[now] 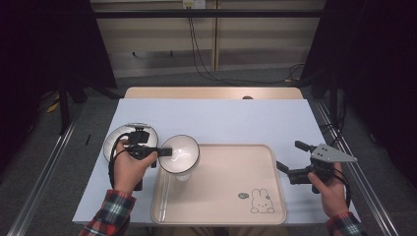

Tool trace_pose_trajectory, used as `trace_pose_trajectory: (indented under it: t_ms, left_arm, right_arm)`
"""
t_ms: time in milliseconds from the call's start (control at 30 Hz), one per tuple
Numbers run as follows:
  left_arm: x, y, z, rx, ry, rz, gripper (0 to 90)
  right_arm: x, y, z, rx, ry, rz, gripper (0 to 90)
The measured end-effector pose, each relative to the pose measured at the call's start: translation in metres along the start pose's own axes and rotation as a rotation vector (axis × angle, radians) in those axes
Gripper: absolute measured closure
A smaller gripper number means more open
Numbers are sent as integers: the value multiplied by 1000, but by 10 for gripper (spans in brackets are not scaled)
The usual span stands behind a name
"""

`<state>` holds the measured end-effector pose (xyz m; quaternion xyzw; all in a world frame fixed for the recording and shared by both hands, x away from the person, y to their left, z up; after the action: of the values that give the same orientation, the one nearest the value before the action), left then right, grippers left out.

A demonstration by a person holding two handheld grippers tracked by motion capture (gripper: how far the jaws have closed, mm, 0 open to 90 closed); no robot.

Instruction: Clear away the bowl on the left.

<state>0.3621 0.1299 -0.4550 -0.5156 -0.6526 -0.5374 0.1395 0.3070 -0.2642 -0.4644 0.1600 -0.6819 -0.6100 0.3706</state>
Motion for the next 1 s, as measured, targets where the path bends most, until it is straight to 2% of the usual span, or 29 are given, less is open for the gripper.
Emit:
trace_pose_trajectory:
  t_ms: [100,167,500,833,1000]
  left_arm:
    - [-1,-1,-6,0,-13,-8,828]
    - [-2,-2,-8,-16,-10,1,827]
    - [-10,-12,-22,-42,-36,33,827]
    - [-18,-25,-38,-110,-55,69,827]
    - [-21,-32,-42,-120,-62,92,827]
  right_arm:
    - [0,0,1,-2,-1,4,4]
    - [0,-1,1,1,3,6,4]
    - [1,-1,3,9,2,10,4]
    - [8,0,3,9,-18,4,4]
    - [8,-1,4,9,-11,9,4]
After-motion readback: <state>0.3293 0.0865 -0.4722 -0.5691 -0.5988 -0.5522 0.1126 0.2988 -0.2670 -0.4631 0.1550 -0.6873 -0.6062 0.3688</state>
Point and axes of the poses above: each handheld gripper's, and its own axes: x roughly backward along the jaws, y roughly out of its top, z roughly to its left, the point moved 8 cm from there along -x, roughly forward along the jaws, and after that the axes turned 8 degrees about y, right-handed, at the moved point
